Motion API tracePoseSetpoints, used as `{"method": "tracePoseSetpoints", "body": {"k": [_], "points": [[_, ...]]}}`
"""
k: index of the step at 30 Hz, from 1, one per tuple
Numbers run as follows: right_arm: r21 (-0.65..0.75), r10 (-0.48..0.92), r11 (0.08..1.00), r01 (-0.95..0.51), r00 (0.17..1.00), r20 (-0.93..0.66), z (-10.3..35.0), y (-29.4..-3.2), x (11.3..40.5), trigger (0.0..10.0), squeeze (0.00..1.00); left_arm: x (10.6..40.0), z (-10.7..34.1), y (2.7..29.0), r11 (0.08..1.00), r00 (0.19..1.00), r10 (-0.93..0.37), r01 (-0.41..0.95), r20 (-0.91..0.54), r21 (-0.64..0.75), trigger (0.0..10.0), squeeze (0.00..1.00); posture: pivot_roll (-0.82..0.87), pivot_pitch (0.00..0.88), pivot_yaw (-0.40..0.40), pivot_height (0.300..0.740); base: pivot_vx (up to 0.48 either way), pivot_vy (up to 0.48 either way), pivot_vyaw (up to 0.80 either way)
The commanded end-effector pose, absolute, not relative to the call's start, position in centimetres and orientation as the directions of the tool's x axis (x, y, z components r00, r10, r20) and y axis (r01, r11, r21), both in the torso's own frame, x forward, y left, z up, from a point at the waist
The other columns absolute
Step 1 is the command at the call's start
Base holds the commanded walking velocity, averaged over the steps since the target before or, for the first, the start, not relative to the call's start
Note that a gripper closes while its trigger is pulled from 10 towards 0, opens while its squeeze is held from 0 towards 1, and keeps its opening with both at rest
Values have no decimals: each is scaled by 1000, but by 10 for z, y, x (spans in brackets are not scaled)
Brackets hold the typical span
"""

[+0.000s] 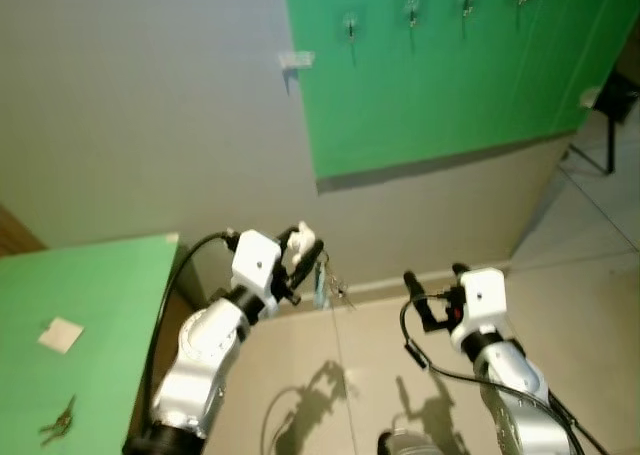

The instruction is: Hang keys on a hook

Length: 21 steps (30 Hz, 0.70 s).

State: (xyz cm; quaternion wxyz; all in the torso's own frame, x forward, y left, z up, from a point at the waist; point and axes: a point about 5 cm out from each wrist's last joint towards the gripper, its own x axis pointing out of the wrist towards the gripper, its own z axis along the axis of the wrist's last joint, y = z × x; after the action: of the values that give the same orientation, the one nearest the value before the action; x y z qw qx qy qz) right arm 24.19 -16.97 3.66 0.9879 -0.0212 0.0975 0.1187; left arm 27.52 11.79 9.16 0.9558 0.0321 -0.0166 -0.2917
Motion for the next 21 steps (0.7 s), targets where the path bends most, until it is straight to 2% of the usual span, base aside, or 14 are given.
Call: {"method": "tracePoseSetpoints", "body": {"k": [1,4,10,13,18,21], "points": [[-32,321,942,-334,925,-203,47,-160,253,10000,0,290,110,128,793,796,-605,603,-3,84,0,0,-249,0,128,740,0,0,0],[-39,412,903,-427,890,-193,61,-159,261,10000,0,305,131,133,742,745,-667,664,-4,95,0,0,-250,0,126,740,0,0,0],[-29,471,875,-484,864,-179,83,-167,272,10000,0,317,147,144,677,686,-727,724,-30,137,0,0,-267,0,131,740,0,0,0],[-27,567,812,-583,800,-196,99,-168,274,10000,0,320,156,144,589,597,-799,800,-62,111,0,0,-267,0,130,740,0,0,0],[-48,581,798,-600,789,-200,109,-173,277,10000,0,322,157,148,561,567,-819,824,-91,84,0,0,-277,0,138,740,0,0,0],[-57,551,818,-573,808,-206,114,-185,282,10000,0,325,153,155,559,563,-816,826,-130,70,0,0,-276,0,138,740,0,0,0]]}}
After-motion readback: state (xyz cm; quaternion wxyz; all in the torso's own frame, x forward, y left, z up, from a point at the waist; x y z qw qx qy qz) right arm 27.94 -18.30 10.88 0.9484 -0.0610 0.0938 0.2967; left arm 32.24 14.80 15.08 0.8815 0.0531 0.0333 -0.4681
